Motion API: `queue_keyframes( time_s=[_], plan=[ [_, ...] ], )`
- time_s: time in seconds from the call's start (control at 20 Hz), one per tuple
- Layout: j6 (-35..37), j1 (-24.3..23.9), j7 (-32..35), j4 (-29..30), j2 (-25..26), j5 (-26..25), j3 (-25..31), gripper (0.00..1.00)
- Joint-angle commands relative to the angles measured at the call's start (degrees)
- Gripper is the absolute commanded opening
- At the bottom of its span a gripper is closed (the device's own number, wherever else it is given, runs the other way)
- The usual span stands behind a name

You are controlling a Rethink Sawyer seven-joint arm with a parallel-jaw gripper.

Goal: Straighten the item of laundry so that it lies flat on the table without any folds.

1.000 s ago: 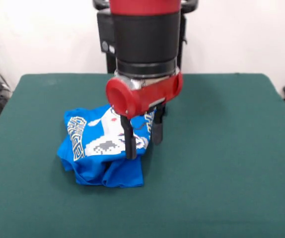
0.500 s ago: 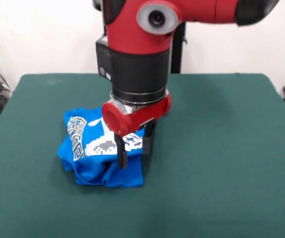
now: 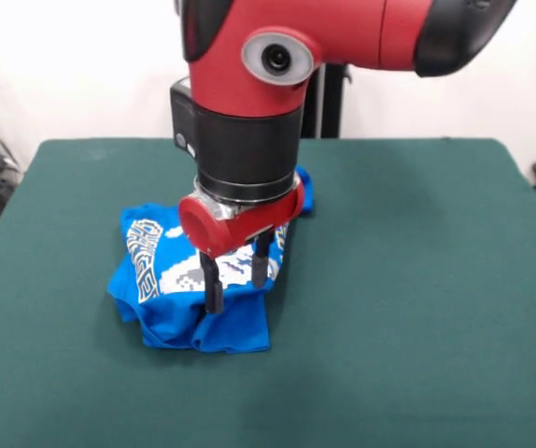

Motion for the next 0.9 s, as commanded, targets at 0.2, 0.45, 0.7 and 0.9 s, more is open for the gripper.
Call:
queue_keyframes(
  time_s=[0.2, 0.45, 0.7, 0.9],
  plan=[
    [-3.3, 1.1, 0.4, 4.7, 0.8, 2.5, 3.2, 1.0],
    [-1.8, 1.0, -0.9, 4.7, 0.2, 3.3, 3.6, 0.0],
    [-1.4, 1.1, -1.7, 5.2, -0.5, 4.0, 4.1, 0.0],
    [-1.5, 1.3, -1.9, 5.3, -0.6, 4.2, 4.3, 0.0]
  ],
)
